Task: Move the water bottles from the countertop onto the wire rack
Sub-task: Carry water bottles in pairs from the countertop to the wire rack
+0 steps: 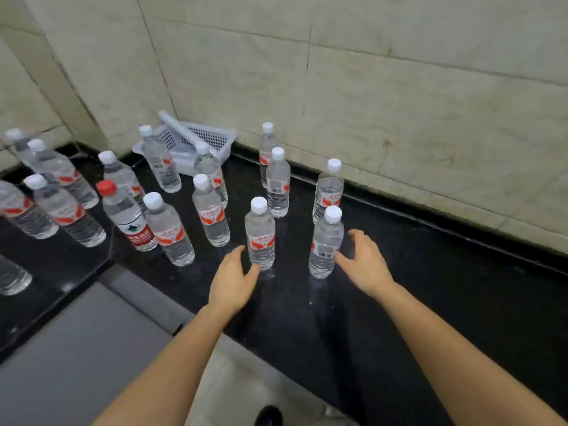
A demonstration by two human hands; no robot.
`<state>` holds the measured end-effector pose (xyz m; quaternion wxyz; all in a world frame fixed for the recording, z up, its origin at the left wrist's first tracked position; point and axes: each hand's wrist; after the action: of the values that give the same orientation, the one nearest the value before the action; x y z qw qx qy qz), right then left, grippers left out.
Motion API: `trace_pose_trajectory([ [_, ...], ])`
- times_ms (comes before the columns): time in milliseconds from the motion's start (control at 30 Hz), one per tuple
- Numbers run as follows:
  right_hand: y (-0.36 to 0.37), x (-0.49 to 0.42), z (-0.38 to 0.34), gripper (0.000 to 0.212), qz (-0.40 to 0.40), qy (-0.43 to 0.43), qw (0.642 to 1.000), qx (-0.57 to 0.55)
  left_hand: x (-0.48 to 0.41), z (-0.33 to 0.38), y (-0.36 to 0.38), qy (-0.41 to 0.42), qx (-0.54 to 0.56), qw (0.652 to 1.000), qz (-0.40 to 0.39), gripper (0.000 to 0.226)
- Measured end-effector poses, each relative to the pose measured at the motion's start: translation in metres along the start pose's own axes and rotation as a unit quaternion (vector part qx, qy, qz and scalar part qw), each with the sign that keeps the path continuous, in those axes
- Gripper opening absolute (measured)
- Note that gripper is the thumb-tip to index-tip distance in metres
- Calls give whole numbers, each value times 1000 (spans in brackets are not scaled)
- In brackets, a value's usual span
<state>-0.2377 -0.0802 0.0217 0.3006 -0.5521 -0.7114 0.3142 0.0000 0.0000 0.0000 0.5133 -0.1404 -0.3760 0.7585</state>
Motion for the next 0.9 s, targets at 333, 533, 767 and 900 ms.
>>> trace_pose_trajectory([
  [333,26,-41,-9,67,17,90,967,-237,-98,-9,-3,53,149,980,-124,80],
  [533,25,-23,5,64,71,110,963,-237,-90,12,-3,73,127,984,-105,63],
  [767,-41,45,41,61,94,111,962,-230,-45,75,28,160,112,963,-185,54],
  [900,-106,108,69,64,130,117,960,-219,11,135,59,214,137,940,-228,59],
])
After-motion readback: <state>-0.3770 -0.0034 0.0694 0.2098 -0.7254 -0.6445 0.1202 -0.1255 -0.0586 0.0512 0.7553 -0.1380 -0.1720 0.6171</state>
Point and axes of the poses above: each hand's wrist, its own x-axis away from the middle knuckle, its own y-axis out of the palm, z = x × y, and after that the axes turned 4 degrees about -y, right-handed
